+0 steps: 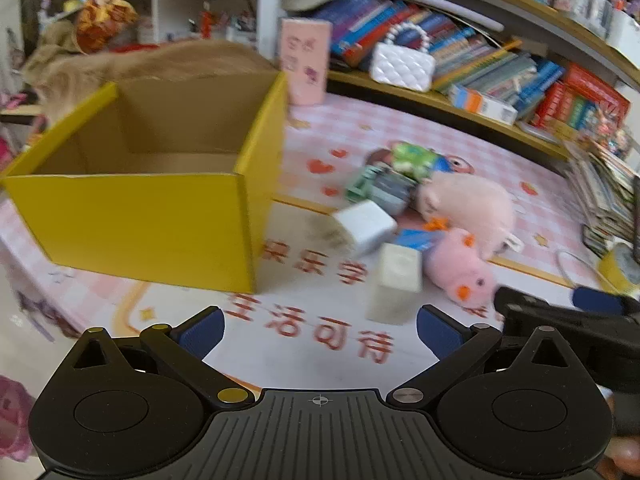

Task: Organize objects
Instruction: 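Grasp the white cube with the left gripper while the right gripper grasps the pink chick plush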

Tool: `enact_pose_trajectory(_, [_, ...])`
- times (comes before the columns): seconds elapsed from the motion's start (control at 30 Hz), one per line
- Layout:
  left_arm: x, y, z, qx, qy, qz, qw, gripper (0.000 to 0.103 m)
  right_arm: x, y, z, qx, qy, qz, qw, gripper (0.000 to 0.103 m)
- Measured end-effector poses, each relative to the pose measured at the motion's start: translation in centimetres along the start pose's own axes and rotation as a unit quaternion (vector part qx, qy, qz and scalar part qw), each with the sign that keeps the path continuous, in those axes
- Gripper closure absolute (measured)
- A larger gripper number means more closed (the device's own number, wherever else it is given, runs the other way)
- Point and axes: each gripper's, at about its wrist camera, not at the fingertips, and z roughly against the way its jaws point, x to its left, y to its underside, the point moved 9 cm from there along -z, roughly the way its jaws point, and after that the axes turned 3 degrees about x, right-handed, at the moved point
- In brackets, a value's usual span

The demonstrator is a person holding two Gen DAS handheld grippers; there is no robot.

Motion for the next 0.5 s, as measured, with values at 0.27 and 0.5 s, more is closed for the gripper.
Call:
enact_pose_trajectory(0.27, [-2.7, -0.5, -2.3, 0.003, 0.021, -0.025, 0.9995, 0.009, -1.7, -1.2, -1.2, 0.004, -0.029, -0.029, 0.999, 0.043])
enact_pose_trajectory(0.5, [-4.1, -1.3, -6.4, 0.014, 0.026, -0.038, 0.9989, 0.059, -1.4, -2.6, -1.7, 0.0, -0.061, -0.025, 0.998, 0.043])
